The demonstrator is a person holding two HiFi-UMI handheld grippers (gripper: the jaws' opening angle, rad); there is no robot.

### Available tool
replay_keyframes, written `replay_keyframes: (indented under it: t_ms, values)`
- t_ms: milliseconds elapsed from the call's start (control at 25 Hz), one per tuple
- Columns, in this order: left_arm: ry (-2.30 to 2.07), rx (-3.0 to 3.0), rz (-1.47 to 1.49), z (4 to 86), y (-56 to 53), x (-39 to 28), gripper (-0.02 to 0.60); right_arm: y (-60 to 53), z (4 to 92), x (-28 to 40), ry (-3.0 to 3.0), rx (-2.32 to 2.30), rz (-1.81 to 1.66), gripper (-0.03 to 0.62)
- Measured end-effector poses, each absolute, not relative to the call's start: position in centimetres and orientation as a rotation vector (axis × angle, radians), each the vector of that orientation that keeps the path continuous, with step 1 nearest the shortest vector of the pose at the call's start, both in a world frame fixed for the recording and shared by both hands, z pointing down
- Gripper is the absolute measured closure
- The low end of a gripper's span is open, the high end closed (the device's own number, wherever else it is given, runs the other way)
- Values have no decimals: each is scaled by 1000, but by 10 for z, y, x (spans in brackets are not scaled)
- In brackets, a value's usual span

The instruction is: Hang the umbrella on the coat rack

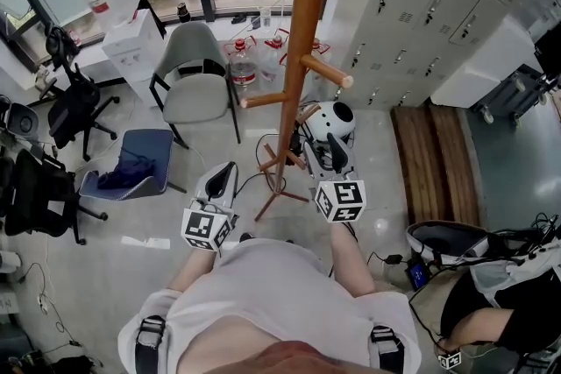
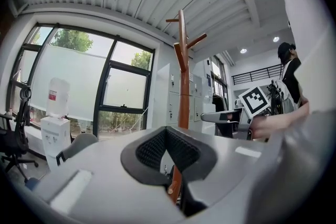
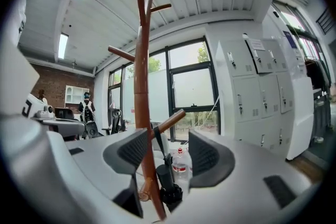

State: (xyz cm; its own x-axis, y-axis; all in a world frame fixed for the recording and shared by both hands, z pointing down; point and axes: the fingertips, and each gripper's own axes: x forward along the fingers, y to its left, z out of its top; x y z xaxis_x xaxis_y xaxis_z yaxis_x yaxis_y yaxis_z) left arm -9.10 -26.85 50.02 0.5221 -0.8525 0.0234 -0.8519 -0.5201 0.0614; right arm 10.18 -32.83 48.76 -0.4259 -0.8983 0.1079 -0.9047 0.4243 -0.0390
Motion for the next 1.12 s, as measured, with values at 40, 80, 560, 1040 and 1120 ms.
replay_keyframes:
  t_ms: [40,80,560,1040,1120]
  values:
    - [-1504,2687,-19,498,-269,-90,572,-324,482,101,-2608,1641,130,350]
    - [-1503,2689,-24,497,-269,-90,572,-320,475,100,-2625,1639,121,350]
    - [-1491,2768,-72,470,-262,-87,572,-286,430,96,-2745,1664,49,359]
    - [-1480,2764,-99,467,-264,-88,572,-272,425,96,-2788,1670,7,585]
    - [-1478,2753,-109,468,-266,-89,572,-271,428,91,-2812,1633,28,585]
